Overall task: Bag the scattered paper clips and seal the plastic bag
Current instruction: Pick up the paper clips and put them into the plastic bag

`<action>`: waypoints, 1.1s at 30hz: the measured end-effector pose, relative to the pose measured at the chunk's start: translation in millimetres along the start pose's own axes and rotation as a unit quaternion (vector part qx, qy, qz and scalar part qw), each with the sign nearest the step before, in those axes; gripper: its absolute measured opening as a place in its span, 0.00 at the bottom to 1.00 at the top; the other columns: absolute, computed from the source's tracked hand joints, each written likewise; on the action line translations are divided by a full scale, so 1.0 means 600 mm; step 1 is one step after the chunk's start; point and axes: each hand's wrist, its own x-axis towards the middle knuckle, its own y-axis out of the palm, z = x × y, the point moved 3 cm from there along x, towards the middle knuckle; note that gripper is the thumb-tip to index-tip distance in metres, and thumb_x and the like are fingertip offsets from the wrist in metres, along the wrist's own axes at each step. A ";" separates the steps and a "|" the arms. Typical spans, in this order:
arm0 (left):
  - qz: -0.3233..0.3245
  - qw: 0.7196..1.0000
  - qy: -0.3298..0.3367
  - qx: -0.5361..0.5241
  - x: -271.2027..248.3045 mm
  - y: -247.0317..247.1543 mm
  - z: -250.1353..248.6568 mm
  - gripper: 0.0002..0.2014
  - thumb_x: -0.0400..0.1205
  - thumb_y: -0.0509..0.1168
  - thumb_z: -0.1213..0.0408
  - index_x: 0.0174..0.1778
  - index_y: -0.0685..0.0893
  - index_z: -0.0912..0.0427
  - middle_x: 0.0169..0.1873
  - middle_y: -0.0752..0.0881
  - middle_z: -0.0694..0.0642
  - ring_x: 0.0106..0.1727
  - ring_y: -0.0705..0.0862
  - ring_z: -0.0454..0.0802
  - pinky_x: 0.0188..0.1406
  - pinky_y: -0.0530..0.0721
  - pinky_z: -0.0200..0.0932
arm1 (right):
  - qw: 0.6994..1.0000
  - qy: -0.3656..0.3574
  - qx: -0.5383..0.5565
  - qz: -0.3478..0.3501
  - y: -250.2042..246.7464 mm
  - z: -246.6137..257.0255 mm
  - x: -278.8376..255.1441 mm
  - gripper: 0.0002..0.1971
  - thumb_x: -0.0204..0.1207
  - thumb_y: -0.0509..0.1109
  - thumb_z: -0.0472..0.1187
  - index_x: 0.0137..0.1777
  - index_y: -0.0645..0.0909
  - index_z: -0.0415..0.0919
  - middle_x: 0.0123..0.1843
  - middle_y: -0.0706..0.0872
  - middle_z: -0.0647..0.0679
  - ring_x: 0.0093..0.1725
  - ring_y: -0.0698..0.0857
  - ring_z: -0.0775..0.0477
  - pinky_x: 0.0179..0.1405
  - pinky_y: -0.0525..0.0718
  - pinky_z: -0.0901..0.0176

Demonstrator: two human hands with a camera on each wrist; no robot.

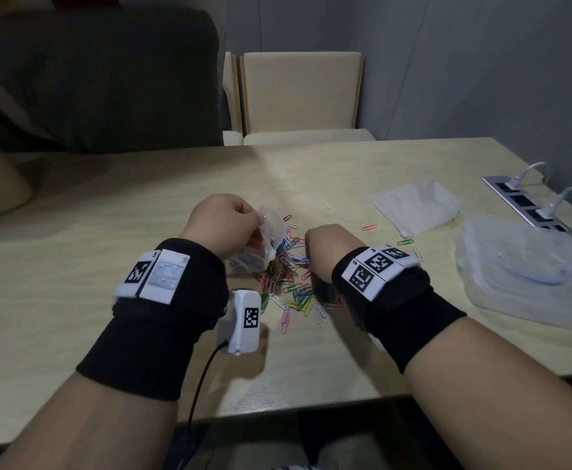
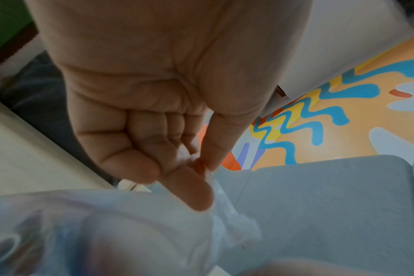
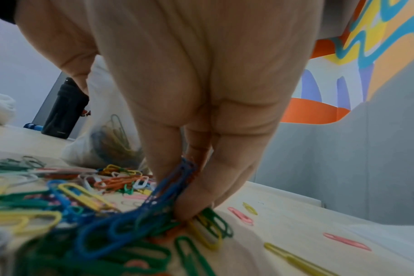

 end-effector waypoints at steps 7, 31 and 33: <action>-0.005 1.000 -0.005 0.002 0.001 0.000 0.003 0.10 0.81 0.67 0.63 0.33 0.87 0.57 0.35 0.88 0.53 0.47 0.89 0.59 0.56 0.89 0.59 | 0.994 0.047 0.081 -0.049 -0.026 -0.028 -0.003 0.12 0.79 0.68 0.42 0.57 0.86 0.36 0.54 0.89 0.41 0.52 0.86 0.40 0.51 0.84 0.54; -0.026 1.000 0.010 0.002 0.002 0.013 0.000 0.11 0.82 0.67 0.62 0.33 0.85 0.57 0.34 0.88 0.56 0.45 0.88 0.60 0.53 0.89 0.58 | 0.726 0.095 0.680 0.035 -0.075 0.031 -0.025 0.18 0.82 0.57 0.24 0.70 0.73 0.22 0.39 0.78 0.30 0.36 0.79 0.40 0.60 0.84 0.39; -0.023 1.000 0.005 -0.001 0.000 0.016 -0.001 0.12 0.81 0.68 0.62 0.31 0.84 0.54 0.33 0.87 0.55 0.44 0.88 0.60 0.53 0.89 0.58 | 0.727 0.090 0.680 0.035 -0.076 0.034 -0.029 0.19 0.83 0.53 0.23 0.73 0.72 0.24 0.46 0.77 0.21 0.43 0.75 0.39 0.63 0.78 0.29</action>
